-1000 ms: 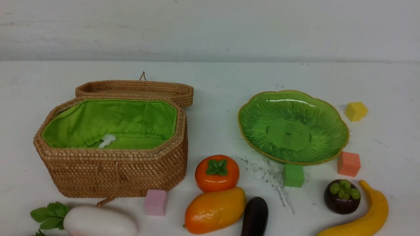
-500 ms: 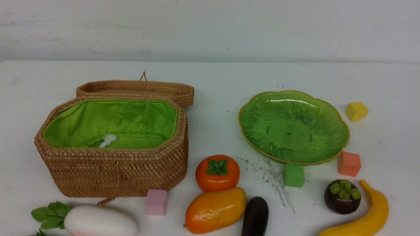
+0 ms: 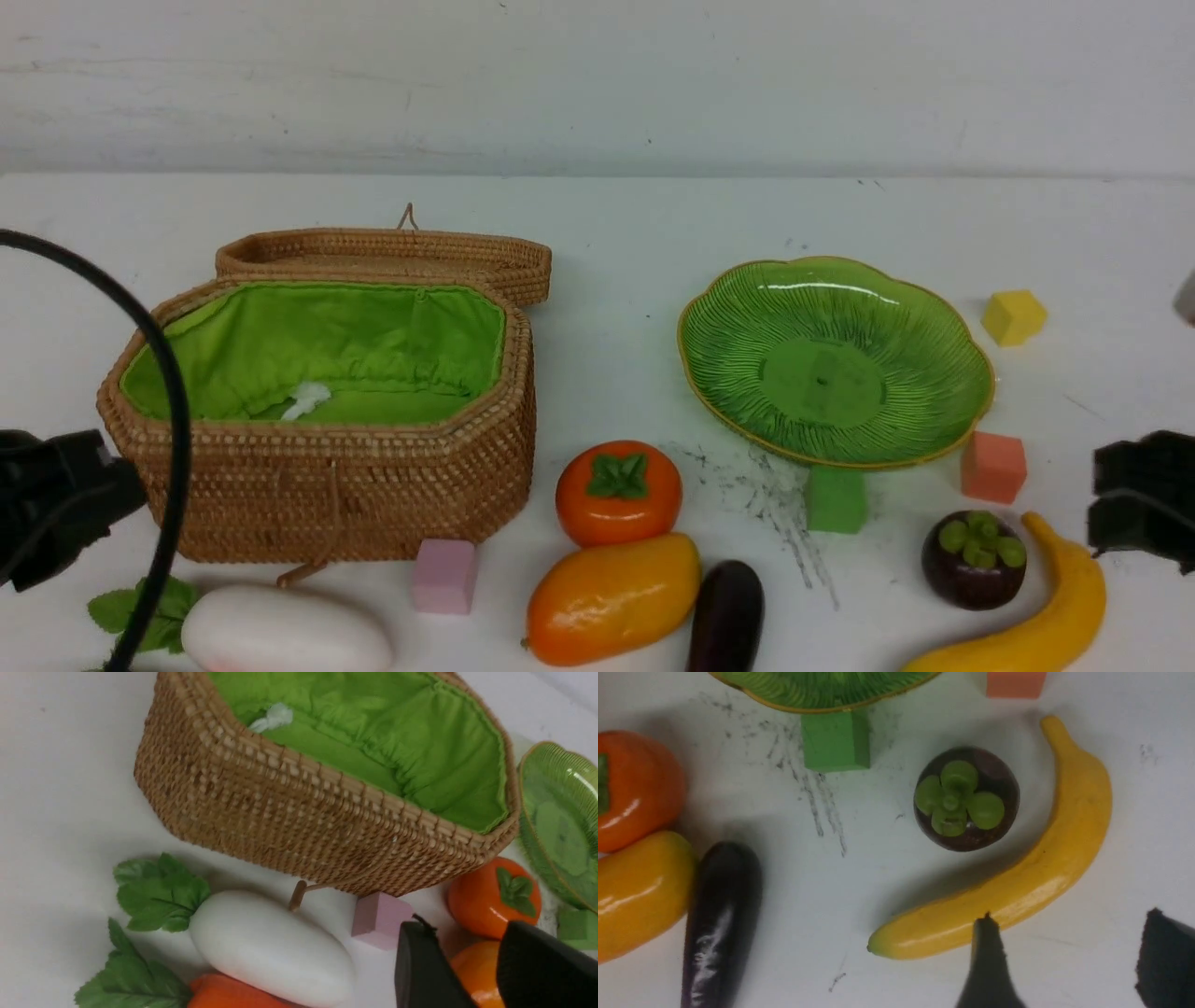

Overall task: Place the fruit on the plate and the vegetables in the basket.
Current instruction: Use the right arm to grab a mangosteen and put it into the right plate

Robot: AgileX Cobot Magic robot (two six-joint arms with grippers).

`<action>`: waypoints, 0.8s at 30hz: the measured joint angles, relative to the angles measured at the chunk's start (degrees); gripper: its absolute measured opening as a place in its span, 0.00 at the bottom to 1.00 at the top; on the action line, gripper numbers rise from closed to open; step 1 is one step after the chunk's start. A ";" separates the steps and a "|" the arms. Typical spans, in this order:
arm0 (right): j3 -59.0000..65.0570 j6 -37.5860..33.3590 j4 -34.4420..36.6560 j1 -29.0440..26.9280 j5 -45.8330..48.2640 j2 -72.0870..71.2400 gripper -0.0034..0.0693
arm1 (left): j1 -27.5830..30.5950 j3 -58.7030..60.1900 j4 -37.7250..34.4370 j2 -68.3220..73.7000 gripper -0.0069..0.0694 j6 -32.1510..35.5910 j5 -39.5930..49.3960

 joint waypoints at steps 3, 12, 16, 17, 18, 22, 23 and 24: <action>-0.99 -2.37 2.37 0.26 -1.83 6.85 0.90 | 0.00 0.00 0.11 0.83 0.40 0.00 0.00; -6.01 -9.03 3.54 0.26 -4.81 19.72 0.98 | 0.00 -0.07 0.11 0.98 0.40 0.00 0.00; -6.46 -9.19 3.42 0.76 -6.80 23.30 0.97 | 0.00 -0.07 0.11 0.98 0.40 0.00 0.00; -6.46 -9.19 3.02 1.05 -7.84 24.45 0.97 | 0.00 -0.07 0.11 0.98 0.40 0.00 0.00; -6.46 -9.23 2.82 1.35 -8.89 25.36 0.97 | 0.00 -0.07 0.11 0.98 0.40 0.00 0.00; -6.46 -9.26 1.52 1.72 -13.27 28.22 0.95 | 0.00 -0.07 0.12 0.98 0.40 0.00 0.00; -6.46 -9.31 1.21 1.75 -14.06 28.71 0.94 | 0.00 -0.07 0.12 0.98 0.40 0.00 0.00; -6.46 -9.31 1.08 1.79 -14.35 28.88 0.94 | 0.00 -0.07 0.12 0.98 0.40 0.00 0.00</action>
